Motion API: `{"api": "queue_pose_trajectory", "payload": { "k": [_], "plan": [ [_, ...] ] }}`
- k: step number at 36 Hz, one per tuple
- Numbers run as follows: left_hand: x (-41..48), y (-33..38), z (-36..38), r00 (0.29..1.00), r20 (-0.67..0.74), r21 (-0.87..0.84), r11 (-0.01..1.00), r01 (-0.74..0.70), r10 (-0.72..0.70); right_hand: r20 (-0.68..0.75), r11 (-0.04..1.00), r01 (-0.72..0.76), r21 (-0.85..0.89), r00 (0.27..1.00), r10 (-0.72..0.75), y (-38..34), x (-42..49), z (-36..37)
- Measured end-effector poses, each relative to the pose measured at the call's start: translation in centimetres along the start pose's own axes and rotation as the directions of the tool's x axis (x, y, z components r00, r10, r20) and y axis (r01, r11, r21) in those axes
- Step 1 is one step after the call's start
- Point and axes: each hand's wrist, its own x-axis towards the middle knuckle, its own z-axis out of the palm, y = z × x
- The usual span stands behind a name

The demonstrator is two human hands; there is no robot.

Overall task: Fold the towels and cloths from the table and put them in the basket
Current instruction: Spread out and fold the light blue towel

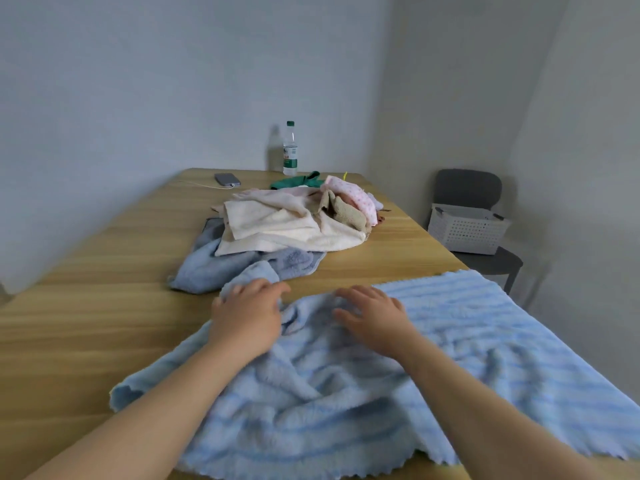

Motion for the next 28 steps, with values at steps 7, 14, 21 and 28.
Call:
{"api": "queue_pose_trajectory", "payload": {
  "k": [7,14,21,28],
  "plan": [
    [-1.5,-5.8,0.0,0.988,0.061,0.057,0.988,0.141,-0.145,0.079,0.997,-0.059,-0.055,0.995,0.064,-0.3,0.7,2.6],
    [-1.4,-8.7,-2.6,0.798,-0.154,-0.6,0.696,0.393,-0.583,0.04,0.993,-0.09,-0.077,0.995,0.094,-0.4,0.4,2.5],
    [-3.2,-11.7,-2.9,0.841,-0.309,0.167,0.845,0.508,-0.444,0.005,0.989,-0.122,-0.085,0.992,0.123,-0.3,0.4,2.7],
    [-1.6,-6.6,-1.5,0.978,-0.096,-0.059,0.98,-0.192,0.186,-0.189,0.993,-0.11,-0.033,0.977,0.102,-0.6,-0.3,2.8]
  ]
}}
